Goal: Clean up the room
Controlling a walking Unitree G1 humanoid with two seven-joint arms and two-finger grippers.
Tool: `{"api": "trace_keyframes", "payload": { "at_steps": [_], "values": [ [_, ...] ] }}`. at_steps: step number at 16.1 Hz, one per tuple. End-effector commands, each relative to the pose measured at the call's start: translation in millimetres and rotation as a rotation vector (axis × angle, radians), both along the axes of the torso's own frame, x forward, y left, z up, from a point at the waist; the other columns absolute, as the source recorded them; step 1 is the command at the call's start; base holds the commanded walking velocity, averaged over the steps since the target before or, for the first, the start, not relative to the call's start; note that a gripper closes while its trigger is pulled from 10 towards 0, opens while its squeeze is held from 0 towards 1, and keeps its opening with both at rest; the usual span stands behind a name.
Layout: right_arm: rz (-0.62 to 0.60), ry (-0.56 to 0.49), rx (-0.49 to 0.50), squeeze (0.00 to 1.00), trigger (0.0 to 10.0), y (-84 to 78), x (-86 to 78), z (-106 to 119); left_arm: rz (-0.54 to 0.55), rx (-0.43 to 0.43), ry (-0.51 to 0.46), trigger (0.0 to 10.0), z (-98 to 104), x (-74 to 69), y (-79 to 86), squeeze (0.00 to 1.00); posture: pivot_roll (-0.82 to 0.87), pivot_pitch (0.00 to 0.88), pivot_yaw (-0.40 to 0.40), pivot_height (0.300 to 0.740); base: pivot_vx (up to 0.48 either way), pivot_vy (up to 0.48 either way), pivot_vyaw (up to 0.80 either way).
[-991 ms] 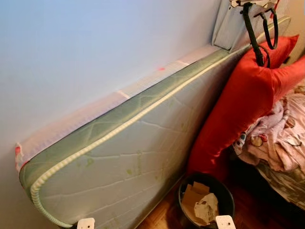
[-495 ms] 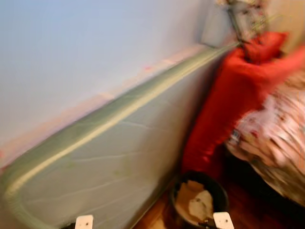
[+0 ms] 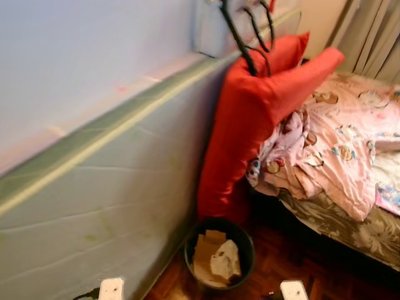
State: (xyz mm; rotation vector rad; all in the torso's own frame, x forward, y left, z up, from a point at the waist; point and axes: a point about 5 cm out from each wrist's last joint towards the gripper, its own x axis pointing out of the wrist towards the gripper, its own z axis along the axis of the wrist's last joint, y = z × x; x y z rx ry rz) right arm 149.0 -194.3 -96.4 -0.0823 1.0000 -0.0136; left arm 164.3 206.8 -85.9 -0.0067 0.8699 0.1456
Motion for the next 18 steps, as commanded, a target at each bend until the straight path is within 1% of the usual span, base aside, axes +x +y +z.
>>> {"api": "trace_keyframes", "payload": {
  "at_steps": [1,7,18],
  "values": [
    [-0.239,-0.142,0.123,0.00,10.0,-36.3,66.9,37.6,-0.166,-0.022,0.124,10.0,-3.2,4.5,-11.6,0.00,0.02,0.000,0.034,0.740,0.000,-0.322,0.00],
    [-0.218,-0.142,0.110,0.00,10.0,-36.6,67.6,38.2,-0.169,-0.021,0.127,10.0,-3.3,4.5,-11.5,0.00,0.02,0.000,0.035,0.740,0.000,-0.322,0.00],
    [-0.226,-0.147,0.108,0.00,10.0,-37.0,67.6,38.3,-0.169,-0.024,0.128,10.0,-3.4,4.2,-11.7,0.00,0.02,0.000,0.033,0.740,0.000,-0.322,0.00]
  ]
}}
